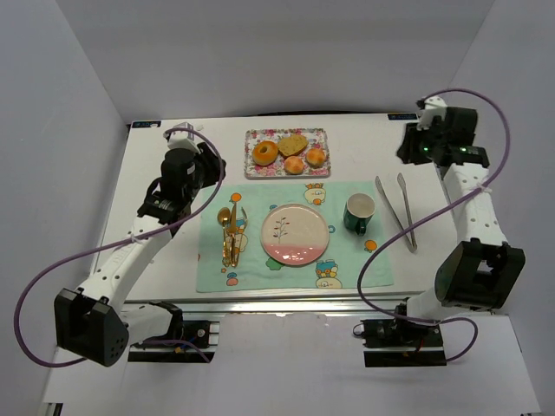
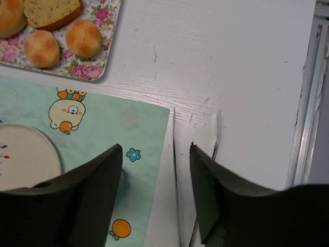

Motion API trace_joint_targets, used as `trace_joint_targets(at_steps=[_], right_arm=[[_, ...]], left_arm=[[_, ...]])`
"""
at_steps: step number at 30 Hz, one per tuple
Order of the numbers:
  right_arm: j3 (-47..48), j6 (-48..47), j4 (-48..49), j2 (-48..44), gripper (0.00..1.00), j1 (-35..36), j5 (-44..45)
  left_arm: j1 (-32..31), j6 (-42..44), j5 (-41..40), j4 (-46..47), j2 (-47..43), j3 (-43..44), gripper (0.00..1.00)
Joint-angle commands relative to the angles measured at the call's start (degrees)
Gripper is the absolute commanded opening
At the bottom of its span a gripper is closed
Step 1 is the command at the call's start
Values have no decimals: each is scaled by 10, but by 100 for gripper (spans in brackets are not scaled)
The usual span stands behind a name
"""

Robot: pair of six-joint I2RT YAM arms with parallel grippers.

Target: Place the bread

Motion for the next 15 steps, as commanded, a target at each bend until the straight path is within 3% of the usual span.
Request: trace_joint_targets(at_steps=[1,2,3,4,6,7,8,9,11,12,15], right_arm=[[22,-69,-46,3,30,-72,-162],[18,-68,-47,6,0,-93,-170],[12,-77,-49,8,0,-103,-186],[5,-91,-55,11,0,-111,-201],[-26,-114,-58,11,3,-127,-207],[-55,-143,-58,10,29,-129,-205],[-55,-152,-58,10,53,-128,-195],[-88,-157,-48,9,67,-129,-164],[-122,-153,-9,2,77,-129,-130],[-160,-138,15,-9,89,-128,-71],[-209,-128,57,-14,89,-128,-15]], left_arm=[[5,5,-3,3,-3,15,43],[6,4,-4,1,-1,20,23],[7,6,-3,0,3,23,8],[7,7,1,0,5,25,0],[8,7,7,9,7,24,0],[9,7,14,10,13,26,8],[9,7,17,10,14,26,25],[9,7,19,11,16,27,44],[9,5,26,15,17,24,76],[9,2,32,23,16,17,81],[9,-5,37,39,10,-5,86]])
